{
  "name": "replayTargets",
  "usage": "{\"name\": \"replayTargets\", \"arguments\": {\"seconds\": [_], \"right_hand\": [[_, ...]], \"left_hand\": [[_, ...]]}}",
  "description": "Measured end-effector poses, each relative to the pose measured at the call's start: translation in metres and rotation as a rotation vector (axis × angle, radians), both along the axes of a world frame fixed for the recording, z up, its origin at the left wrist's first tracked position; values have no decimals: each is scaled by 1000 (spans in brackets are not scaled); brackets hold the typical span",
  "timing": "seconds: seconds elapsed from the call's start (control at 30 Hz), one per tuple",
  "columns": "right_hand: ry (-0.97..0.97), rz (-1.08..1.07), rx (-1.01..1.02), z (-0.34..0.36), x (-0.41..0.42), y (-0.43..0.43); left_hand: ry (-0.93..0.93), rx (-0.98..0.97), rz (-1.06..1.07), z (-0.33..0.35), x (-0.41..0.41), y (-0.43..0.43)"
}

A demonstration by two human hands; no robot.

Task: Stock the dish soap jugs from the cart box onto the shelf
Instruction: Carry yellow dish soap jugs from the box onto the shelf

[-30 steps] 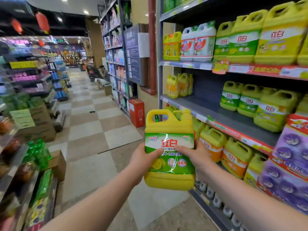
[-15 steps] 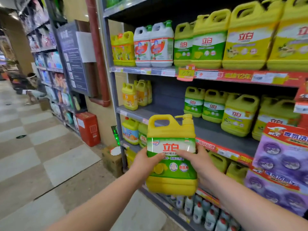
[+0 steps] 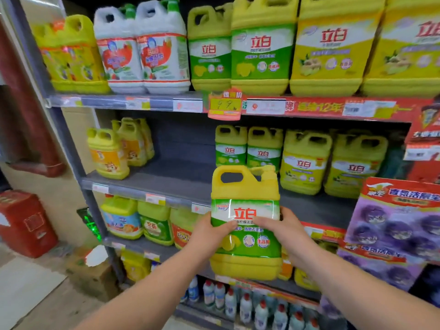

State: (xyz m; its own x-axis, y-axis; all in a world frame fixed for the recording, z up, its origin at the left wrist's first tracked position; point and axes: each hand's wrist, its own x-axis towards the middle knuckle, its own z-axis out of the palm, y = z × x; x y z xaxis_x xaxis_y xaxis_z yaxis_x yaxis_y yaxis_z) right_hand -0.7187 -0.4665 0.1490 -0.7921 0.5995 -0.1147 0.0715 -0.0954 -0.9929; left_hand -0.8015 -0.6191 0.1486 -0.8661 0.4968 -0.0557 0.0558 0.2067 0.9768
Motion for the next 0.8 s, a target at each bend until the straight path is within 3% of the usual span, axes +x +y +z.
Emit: {"name": "replayTargets", "arguments": {"seconds": [0.33, 0.6, 0.8], "right_hand": [[-20, -19, 16, -3, -114, 95], [-105, 28, 258, -2, -180, 175], [-219, -61, 356, -15, -202, 195]], "left_hand": [[46, -49, -4, -5, -122, 95], [123, -125, 9, -9, -197, 167], [219, -315, -25, -16, -235, 203]]}}
